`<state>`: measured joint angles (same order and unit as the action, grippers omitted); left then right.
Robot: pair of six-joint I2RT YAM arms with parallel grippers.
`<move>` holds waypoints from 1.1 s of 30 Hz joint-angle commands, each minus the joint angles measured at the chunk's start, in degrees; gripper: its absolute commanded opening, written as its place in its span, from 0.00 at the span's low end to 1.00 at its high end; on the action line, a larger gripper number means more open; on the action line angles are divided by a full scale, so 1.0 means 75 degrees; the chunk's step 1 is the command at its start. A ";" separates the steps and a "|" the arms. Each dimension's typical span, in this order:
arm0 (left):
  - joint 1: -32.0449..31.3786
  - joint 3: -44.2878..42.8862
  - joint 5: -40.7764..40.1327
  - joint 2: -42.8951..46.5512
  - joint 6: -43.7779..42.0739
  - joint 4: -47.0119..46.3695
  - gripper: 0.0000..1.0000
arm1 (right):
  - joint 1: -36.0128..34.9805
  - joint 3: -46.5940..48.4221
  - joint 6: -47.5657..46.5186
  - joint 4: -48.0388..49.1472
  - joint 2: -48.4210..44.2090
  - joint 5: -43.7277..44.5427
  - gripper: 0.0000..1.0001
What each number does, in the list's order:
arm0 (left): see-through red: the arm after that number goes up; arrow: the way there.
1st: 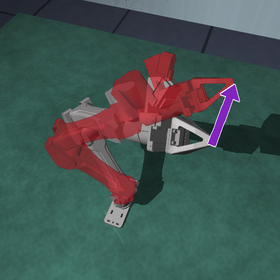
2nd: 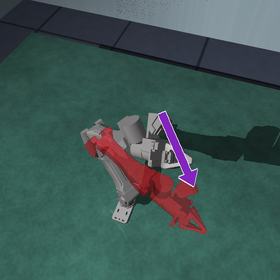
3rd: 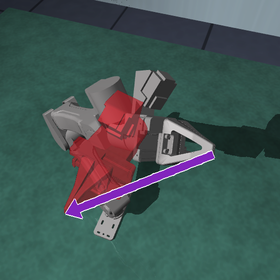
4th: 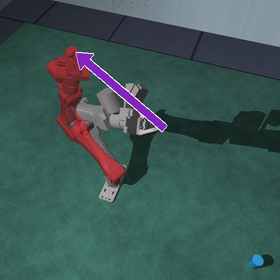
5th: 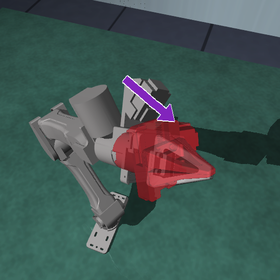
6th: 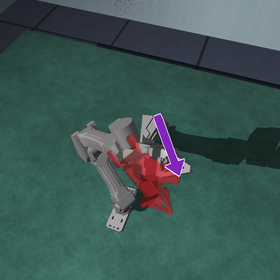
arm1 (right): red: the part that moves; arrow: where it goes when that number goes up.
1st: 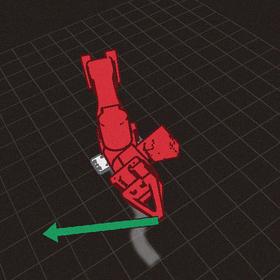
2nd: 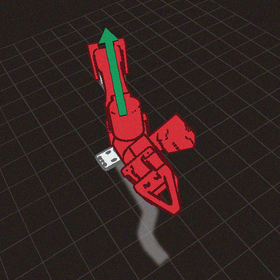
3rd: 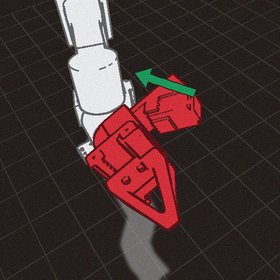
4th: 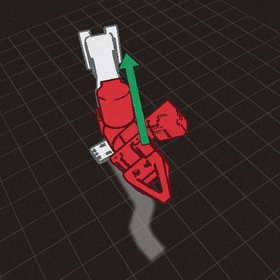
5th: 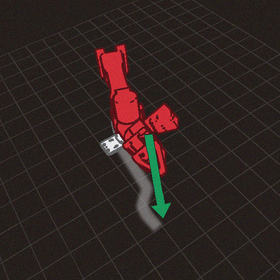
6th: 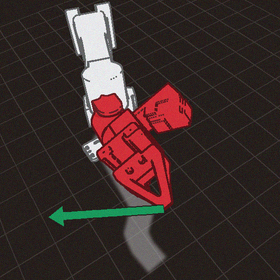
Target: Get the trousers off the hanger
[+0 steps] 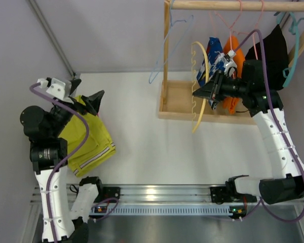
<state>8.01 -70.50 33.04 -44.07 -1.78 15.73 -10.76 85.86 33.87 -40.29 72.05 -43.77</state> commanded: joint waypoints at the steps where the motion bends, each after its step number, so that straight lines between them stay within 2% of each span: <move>1: -0.0013 -0.0595 0.2099 -0.0542 0.1978 -0.0151 0.99 | -0.0123 0.0235 0.0873 0.0661 -0.0009 -0.0012 0.00; 3: -0.0340 -0.0689 0.1435 -0.0778 0.2124 -0.0151 0.99 | -0.0135 0.0235 0.1296 0.0883 -0.0021 0.0081 0.00; 4: -0.0597 -0.0794 0.1141 -0.1000 0.1823 -0.0151 0.99 | -0.0147 0.0247 0.1390 0.1000 -0.0021 0.0082 0.00; 5: -0.1237 -0.0819 0.0802 -0.1060 0.1611 -0.0151 0.99 | -0.0158 0.0363 0.1460 0.1059 0.0002 0.0082 0.00; 7: -0.2141 -0.1040 -0.0591 -0.1423 0.0794 0.0011 0.99 | -0.0205 0.0550 0.1380 0.0943 0.0130 0.0175 0.00; 8: -0.3225 -0.1227 -0.1037 -0.1621 0.0417 0.0210 0.98 | -0.0229 0.0725 0.1240 0.0827 0.0189 0.0280 0.00; 10: -0.4402 -0.1883 -0.2440 -0.2348 -0.0461 0.0890 0.99 | -0.0229 0.0879 0.1180 0.0580 0.0318 0.0480 0.00; 11: -0.5406 -0.2048 -0.2877 -0.2570 -0.0674 0.1019 0.99 | -0.0240 0.0914 0.1145 0.0475 0.0342 0.0654 0.00; 13: -0.6302 -0.2295 -0.3825 -0.3052 -0.1038 0.1032 0.99 | -0.0241 0.0950 0.1133 0.0137 0.0389 0.0912 0.00; 14: -0.7014 -0.2353 -0.4028 -0.3204 -0.1121 0.1009 0.99 | -0.0264 0.1031 0.1156 -0.0005 0.0401 0.1088 0.00; 17: -0.8199 -0.2623 -0.4659 -0.3778 -0.1332 0.1009 0.99 | -0.0357 0.1067 0.1214 -0.0252 0.0354 0.1686 0.00; 20: -0.9208 -0.2811 -0.5118 -0.4271 -0.1439 0.0997 0.85 | -0.0439 0.1090 0.1273 -0.0369 0.0319 0.2085 0.00; 22: -0.9760 -0.2916 -0.5423 -0.4610 -0.1357 0.0985 0.79 | -0.0475 0.1056 0.1366 -0.0358 0.0307 0.2156 0.00; 25: -1.0079 -0.3057 -0.5998 -0.5033 -0.0936 0.0962 0.75 | -0.0533 0.0927 0.1472 -0.0253 0.0272 0.2156 0.00; 31: -1.0162 -0.3443 -0.6935 -0.5794 -0.0454 0.0985 0.68 | -0.0557 0.0809 0.1648 -0.0335 0.0202 0.2297 0.00; 33: -1.0197 -0.3572 -0.7309 -0.6110 -0.0407 0.0974 0.62 | -0.0569 0.0786 0.1754 -0.0288 0.0202 0.2238 0.00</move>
<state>-68.07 -94.11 -15.49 -88.05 -6.90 24.14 -14.22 90.15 45.56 -44.38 75.50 -27.66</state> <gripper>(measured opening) 0.630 0.124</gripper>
